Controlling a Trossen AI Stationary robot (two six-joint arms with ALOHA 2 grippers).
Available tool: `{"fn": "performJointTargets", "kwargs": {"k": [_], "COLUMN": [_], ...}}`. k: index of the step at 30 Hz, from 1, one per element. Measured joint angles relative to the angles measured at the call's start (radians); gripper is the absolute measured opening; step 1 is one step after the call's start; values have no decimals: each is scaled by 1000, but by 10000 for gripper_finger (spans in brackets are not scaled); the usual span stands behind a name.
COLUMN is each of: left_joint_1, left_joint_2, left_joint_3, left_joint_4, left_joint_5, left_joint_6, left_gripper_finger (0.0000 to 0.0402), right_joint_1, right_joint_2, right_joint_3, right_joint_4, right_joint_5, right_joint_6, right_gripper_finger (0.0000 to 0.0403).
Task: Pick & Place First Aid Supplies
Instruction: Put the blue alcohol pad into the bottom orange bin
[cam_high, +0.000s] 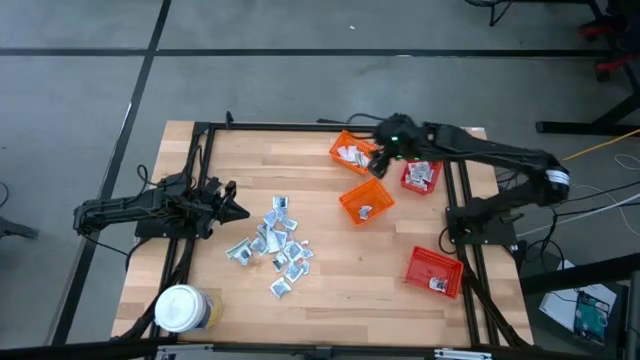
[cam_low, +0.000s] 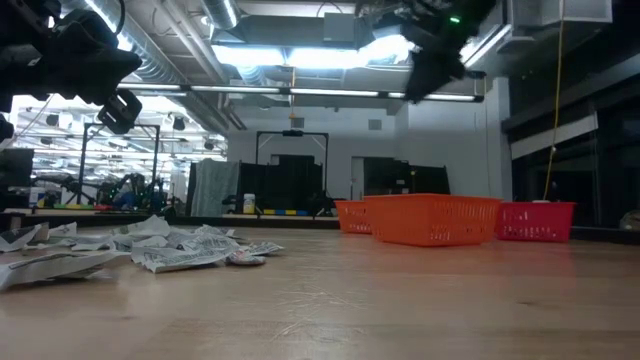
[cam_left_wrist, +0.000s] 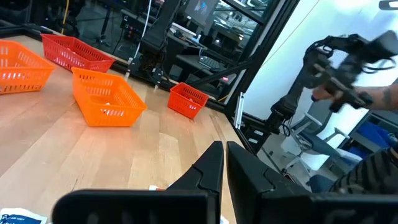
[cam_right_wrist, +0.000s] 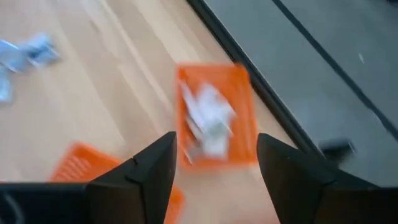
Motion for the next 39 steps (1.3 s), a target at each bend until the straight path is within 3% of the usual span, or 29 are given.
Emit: {"fn": "performJointTargets", "kwargs": {"k": [5, 9, 17, 23, 39], "left_joint_1": [0, 0, 0, 0, 0], "left_joint_2": [0, 0, 0, 0, 0], "left_joint_3": [0, 0, 0, 0, 0], "left_joint_4": [0, 0, 0, 0, 0], "left_joint_5": [0, 0, 0, 0, 0], "left_joint_6": [0, 0, 0, 0, 0], "left_gripper_finger": [15, 15, 16, 15, 15], "right_joint_1": [89, 143, 164, 162, 162], "right_joint_2": [166, 296, 508, 642, 898], "right_joint_3": [174, 347, 567, 607, 607], "right_joint_4": [114, 97, 91, 112, 290], "right_joint_5": [-40, -79, -313, -417, -452], "right_joint_6": [-89, -129, -155, -201, -288], "right_gripper_finger": [222, 222, 222, 222, 222]}}
